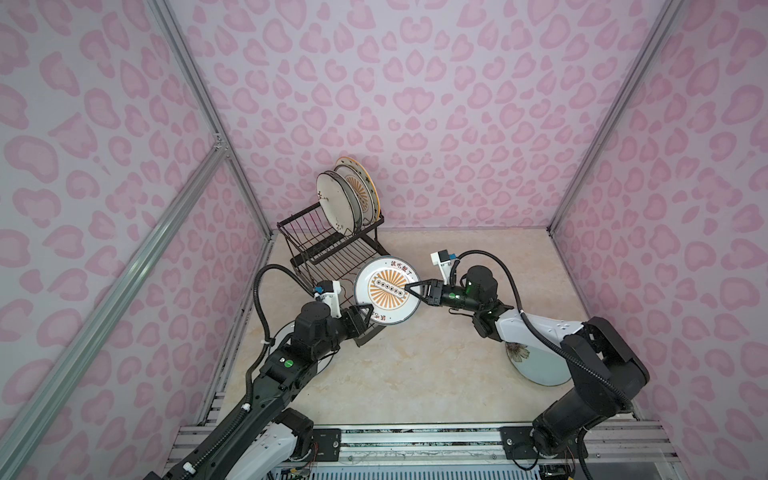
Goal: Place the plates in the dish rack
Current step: 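Lift the sunburst plate over the rack's upper tier while the left gripper draws back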
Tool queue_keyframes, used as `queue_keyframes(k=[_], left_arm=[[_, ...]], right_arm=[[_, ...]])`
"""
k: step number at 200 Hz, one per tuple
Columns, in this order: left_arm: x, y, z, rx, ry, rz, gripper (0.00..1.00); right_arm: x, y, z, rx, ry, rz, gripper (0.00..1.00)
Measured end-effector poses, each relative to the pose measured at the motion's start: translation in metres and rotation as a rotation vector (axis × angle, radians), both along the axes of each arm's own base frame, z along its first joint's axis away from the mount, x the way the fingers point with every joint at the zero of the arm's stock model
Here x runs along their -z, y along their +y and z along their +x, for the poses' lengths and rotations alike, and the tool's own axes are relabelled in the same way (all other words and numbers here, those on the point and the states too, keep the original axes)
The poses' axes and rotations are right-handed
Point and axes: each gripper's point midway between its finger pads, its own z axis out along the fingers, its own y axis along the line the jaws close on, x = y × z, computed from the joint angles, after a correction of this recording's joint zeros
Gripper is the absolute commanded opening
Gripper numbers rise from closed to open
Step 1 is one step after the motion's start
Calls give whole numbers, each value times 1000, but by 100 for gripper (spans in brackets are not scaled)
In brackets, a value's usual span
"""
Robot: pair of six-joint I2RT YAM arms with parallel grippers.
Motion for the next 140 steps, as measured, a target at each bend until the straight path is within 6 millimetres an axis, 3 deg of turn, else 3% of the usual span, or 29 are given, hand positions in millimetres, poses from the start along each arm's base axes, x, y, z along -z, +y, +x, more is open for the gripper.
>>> queue_keyframes(k=[30, 67, 140], left_arm=[[-1, 10, 0, -45, -1, 31, 53], [7, 26, -3, -108, 28, 81, 53], [42, 59, -21, -232, 119, 161, 53]], right_arm=[[-10, -6, 10, 27, -22, 2, 0], [-37, -11, 23, 53, -91, -12, 0], [-128, -15, 41, 211, -373, -89, 0]])
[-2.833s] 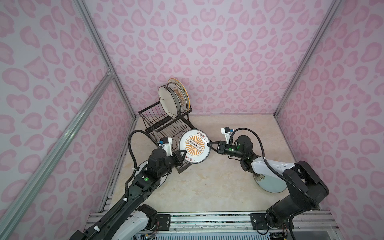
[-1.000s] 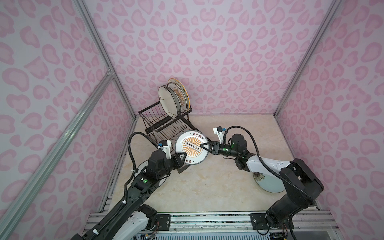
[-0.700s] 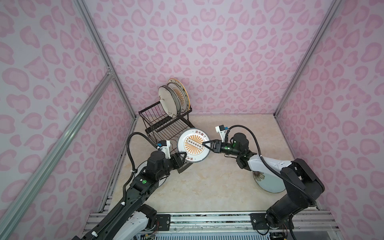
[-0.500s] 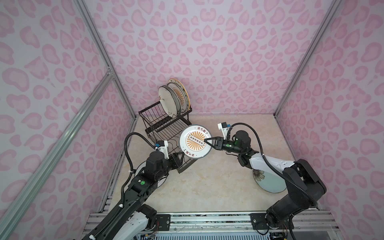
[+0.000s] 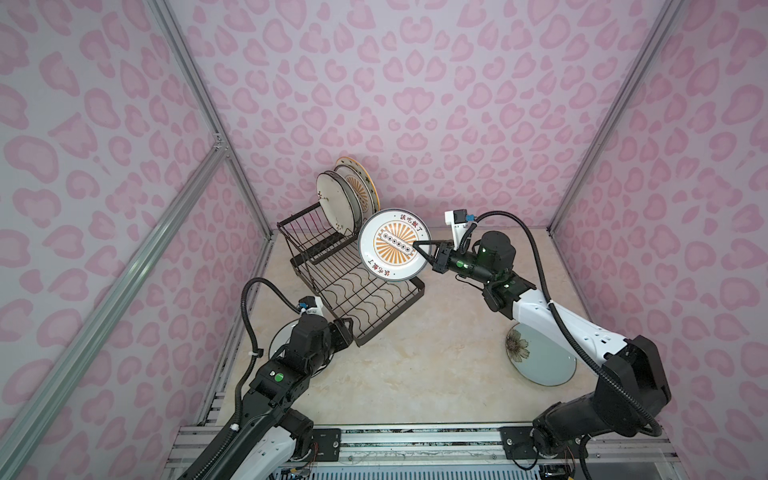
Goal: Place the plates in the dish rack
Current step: 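Lift the sunburst plate over the rack's upper tier while the left gripper draws back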
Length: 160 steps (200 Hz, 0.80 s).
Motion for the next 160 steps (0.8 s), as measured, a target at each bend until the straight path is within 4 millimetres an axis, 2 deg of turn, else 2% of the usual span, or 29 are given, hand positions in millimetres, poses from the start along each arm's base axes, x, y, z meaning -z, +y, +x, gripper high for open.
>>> queue_keyframes(k=[39, 97, 116, 160], left_arm=[[3, 6, -6, -21, 11, -1, 53], [1, 13, -10, -45, 21, 14, 54], [1, 15, -12, -52, 23, 21, 54], [1, 18, -13, -58, 19, 35, 54]], right_arm=[[-43, 11, 9, 72, -127, -33, 0], [-94, 50, 14, 97, -274, -101, 0], [-102, 58, 18, 147, -301, -143, 0], [-110, 84, 13, 208, -379, -258, 0]])
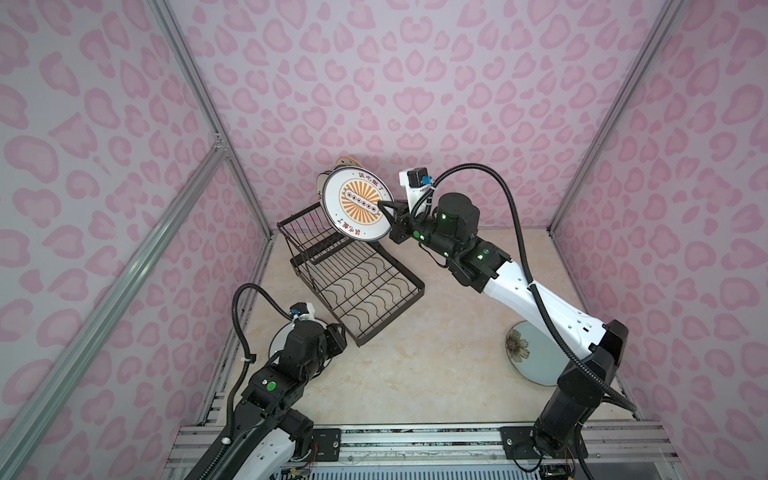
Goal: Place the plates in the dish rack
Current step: 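Lift the sunburst plate over the rack's upper tier while the left gripper draws back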
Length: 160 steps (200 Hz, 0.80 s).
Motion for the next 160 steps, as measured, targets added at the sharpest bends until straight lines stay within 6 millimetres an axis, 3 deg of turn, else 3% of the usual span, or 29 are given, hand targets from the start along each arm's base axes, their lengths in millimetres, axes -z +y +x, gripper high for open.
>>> queue_keyframes(k=[63, 160], left_arm=[[-1, 1, -1, 3, 11, 19, 54], [-11, -1, -4, 46, -9, 33, 54]], right_arm=[[-3, 34, 14, 115, -100, -141, 0], [25, 64, 57, 260, -182, -237, 0]])
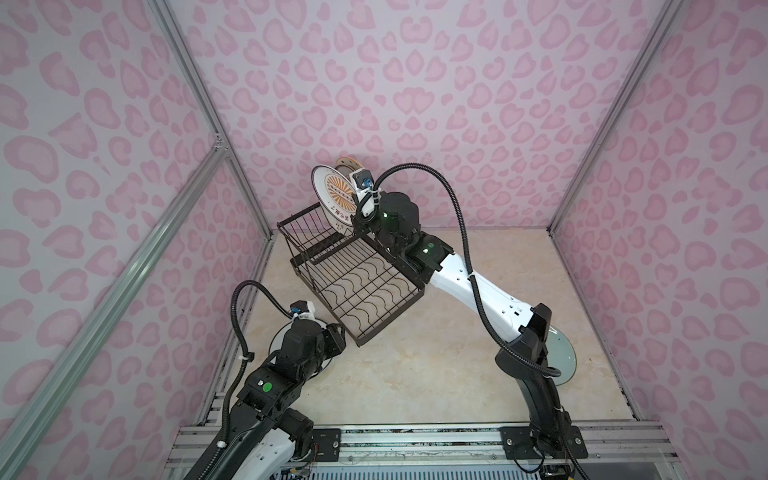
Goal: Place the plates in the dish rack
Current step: 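Lift the sunburst plate over the rack's upper tier while the left gripper draws back, then lower the sunburst plate into the upper tier in front of the other plates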
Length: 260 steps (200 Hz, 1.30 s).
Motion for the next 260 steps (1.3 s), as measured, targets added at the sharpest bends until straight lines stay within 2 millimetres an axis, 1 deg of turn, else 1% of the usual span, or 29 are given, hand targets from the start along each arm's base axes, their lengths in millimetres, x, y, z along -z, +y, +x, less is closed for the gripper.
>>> queue_keyframes(k=[33, 54, 77, 113, 141, 164, 207, 239, 260], left_arm=[[-6, 0, -2, 20, 1, 26, 54], [-10, 2, -3, 22, -8, 36, 55], [-7, 6, -6, 19, 2, 58, 55], [-3, 9, -8, 12, 17, 77, 55], [-1, 11, -9, 10, 24, 83, 55], [1, 11, -10, 8, 28, 88, 55], [3, 13, -8, 1, 35, 101, 54], [-2, 15, -10, -6, 13, 89, 55], [-3, 16, -11, -12, 5, 83, 55]], right_arm=[[11, 11, 11, 27, -17, -14, 0], [12, 14, 15, 46, -38, 0, 0], [16, 18, 22, 74, -67, 12, 0], [36, 30, 32, 92, -83, 9, 0], [42, 40, 37, 90, -101, 29, 0], [46, 43, 42, 107, -121, 49, 0], [67, 51, 50, 117, -120, 47, 0], [68, 52, 52, 126, -132, 67, 0], [73, 54, 54, 128, -137, 79, 0]])
